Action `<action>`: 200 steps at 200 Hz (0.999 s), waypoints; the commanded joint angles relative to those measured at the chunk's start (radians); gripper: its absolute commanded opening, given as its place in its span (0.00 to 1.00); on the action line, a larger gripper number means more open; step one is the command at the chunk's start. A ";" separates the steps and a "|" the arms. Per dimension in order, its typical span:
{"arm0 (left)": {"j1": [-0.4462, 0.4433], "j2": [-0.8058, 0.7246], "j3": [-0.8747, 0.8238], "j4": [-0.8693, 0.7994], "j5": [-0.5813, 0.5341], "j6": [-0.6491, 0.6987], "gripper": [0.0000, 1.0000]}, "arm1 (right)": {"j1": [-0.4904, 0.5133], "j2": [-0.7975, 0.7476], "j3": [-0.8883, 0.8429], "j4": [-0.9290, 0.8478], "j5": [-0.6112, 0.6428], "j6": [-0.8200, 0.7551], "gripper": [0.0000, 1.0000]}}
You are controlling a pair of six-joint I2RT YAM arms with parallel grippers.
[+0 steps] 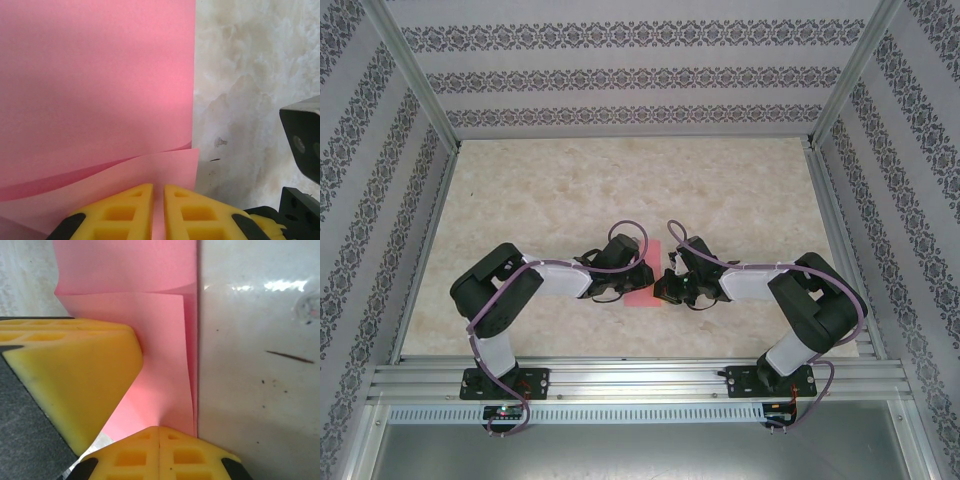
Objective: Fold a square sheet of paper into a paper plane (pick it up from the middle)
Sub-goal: Fold the triangle a second time at the center of the table.
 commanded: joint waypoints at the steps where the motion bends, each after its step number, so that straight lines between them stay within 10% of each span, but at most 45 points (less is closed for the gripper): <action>1: 0.032 -0.009 -0.031 -0.098 -0.093 0.025 0.14 | 0.007 0.026 -0.033 -0.140 0.110 -0.023 0.02; 200: 0.144 -0.030 -0.023 -0.129 -0.111 0.067 0.14 | 0.009 0.031 -0.027 -0.163 0.113 -0.033 0.01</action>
